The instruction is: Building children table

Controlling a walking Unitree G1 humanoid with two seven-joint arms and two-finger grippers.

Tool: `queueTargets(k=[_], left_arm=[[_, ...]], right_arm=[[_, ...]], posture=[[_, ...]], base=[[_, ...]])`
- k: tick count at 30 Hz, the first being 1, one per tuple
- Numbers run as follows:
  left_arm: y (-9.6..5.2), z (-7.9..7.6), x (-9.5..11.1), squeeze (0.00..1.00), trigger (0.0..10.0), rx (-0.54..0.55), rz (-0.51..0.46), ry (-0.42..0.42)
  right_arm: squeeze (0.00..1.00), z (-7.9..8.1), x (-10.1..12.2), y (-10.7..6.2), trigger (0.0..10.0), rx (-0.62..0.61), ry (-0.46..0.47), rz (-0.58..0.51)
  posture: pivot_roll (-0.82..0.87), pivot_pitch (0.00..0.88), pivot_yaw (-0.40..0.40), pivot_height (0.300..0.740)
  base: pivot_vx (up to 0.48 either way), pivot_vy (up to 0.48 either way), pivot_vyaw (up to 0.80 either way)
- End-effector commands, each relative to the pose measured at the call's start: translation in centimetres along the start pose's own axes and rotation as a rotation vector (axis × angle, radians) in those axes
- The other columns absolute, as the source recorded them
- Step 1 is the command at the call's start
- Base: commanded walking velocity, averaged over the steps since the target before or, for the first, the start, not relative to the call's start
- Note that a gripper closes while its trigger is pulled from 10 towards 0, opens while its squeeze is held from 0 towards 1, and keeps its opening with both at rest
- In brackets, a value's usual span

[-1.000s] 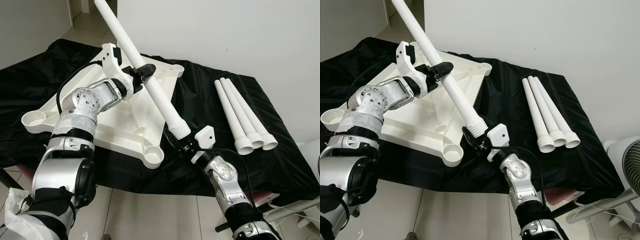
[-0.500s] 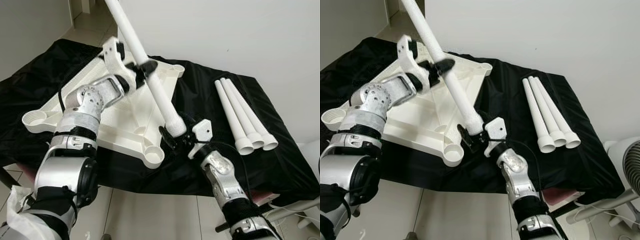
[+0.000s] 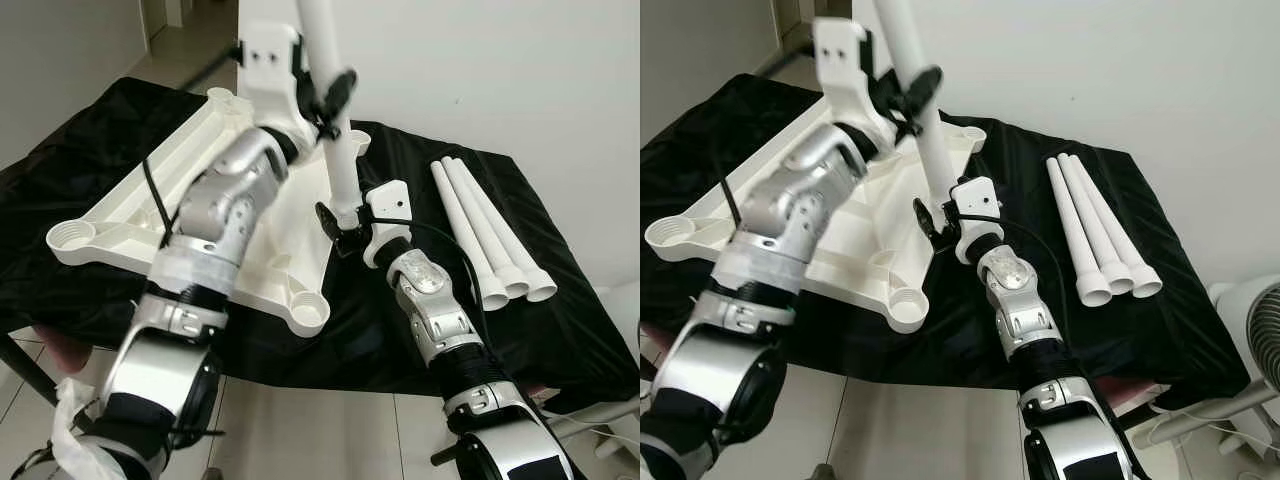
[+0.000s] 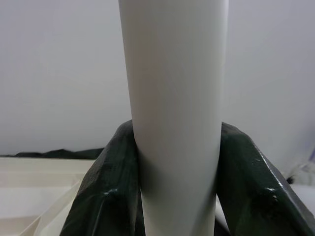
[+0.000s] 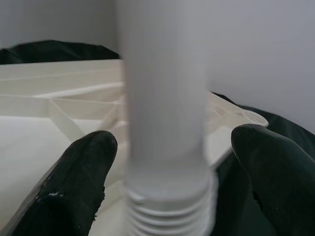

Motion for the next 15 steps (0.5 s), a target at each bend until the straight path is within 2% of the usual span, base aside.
queueTargets(k=[1, 10, 15], left_arm=[[0.1, -1.2, 0.3, 0.0, 10.0, -0.019, -0.028, 0.034], [0.0, -3.3, -0.2, 0.0, 10.0, -0.059, -0.04, 0.062], [0.1, -3.6, -0.2, 0.0, 10.0, -0.067, -0.045, 0.06]], right_arm=[[0.0, -0.4, 0.2, 0.4, 10.0, -0.023, -0.01, 0.017], [0.0, -0.5, 0.3, 1.4, 10.0, -0.057, 0.002, 0.048], [0.0, -0.5, 0.5, 1.6, 10.0, -0.067, 0.015, 0.046]], posture=[[0.15, 0.001, -0.153, 0.74], [0.16, 0.0, -0.15, 0.74], [0.16, 0.0, -0.149, 0.74]], base=[[0.0, 0.0, 0.0], [0.0, 0.0, 0.0], [0.0, 0.0, 0.0]])
Point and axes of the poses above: a point about 5 cm out from each wrist's last joint towards the gripper, its own y axis pointing out of the wrist towards the gripper, its own x axis along the axis of the wrist's last joint, z = x × y, the point moved 1 cm from there along y, pointing out of the wrist towards the gripper
